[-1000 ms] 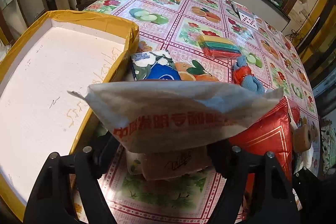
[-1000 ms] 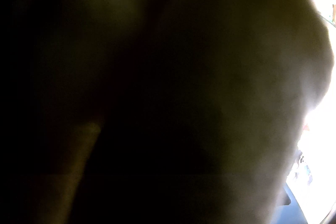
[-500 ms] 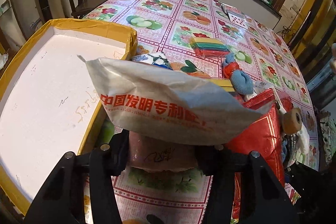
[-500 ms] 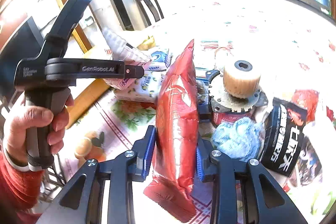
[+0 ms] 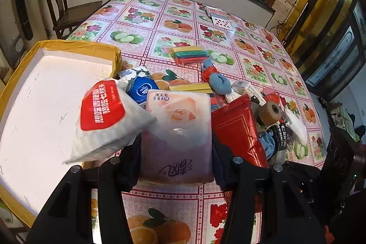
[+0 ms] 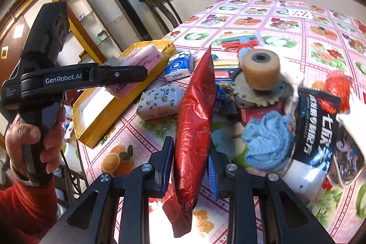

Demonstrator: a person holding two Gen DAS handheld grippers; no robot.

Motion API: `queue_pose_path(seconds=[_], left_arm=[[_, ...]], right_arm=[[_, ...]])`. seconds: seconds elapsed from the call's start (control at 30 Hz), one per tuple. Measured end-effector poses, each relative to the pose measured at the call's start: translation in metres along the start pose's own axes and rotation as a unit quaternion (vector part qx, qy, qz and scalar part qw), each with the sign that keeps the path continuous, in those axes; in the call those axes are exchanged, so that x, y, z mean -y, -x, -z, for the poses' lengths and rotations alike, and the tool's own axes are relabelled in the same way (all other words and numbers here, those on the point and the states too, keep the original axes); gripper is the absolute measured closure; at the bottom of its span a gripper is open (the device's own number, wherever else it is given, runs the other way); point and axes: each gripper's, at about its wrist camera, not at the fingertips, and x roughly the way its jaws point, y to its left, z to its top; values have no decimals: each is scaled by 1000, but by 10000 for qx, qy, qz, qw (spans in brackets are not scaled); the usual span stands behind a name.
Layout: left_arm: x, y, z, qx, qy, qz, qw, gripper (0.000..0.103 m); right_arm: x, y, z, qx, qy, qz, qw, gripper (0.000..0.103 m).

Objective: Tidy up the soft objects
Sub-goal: 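Carry the red foil bag and pink tissue pack into the yellow box and release both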

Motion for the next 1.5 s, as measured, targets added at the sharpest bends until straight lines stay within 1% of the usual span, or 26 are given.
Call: queue_pose_path(seconds=[0.1, 0.13, 0.17, 0.23, 0.33, 0.47, 0.6, 0.7, 0.83, 0.93, 1.17, 1.23, 1.37, 1.5], left_arm=[[-1, -3, 3, -68, -3, -8, 10000, 53], [-2, -4, 5, -86, 6, 6, 10000, 53], [-2, -5, 6, -95, 8, -6, 10000, 53], [-2, -6, 8, -97, -11, -54, 9999, 53], [-3, -9, 11, -161, -1, 22, 9999, 53], [-4, -4, 11, -123, 8, 79, 9999, 53], [-4, 7, 10, -33, -42, 112, 9999, 53], [-7, 21, 7, 56, -79, 187, 9998, 53], [-18, 44, -2, 306, -102, 45, 9995, 53], [-34, 55, -9, 442, -31, -113, 9990, 53], [-87, 66, -18, 602, 304, -573, 9961, 53], [-102, 68, -20, 642, 412, -647, 9950, 53], [-124, 65, -21, 640, 556, -787, 9933, 53], [-145, 58, -21, 581, 697, -881, 9920, 53]], right_arm=[[-5, -14, 0, 35, 185, -14, 9998, 73], [-5, -16, -1, 18, 167, -86, 9998, 73], [-3, -19, -2, 8, 96, -164, 9998, 73], [3, -20, -2, -68, -85, -154, 9998, 75], [12, -19, 1, -124, -334, -177, 9992, 79], [16, -15, 3, 26, -589, -354, 9976, 82], [12, -4, 2, 269, -688, -555, 9957, 82], [6, 10, -6, 484, -732, -780, 9931, 82], [-1, 10, -18, 513, -856, -1080, 9891, 82], [-10, 1, -26, 494, -844, -1201, 9879, 82], [-29, -9, -56, 532, -831, -1520, 9834, 84], [-36, -11, -68, 584, -840, -1610, 9816, 84], [-57, -20, -99, 607, -771, -1820, 9784, 84], [-83, -37, -141, 630, -650, -1938, 9769, 86]])
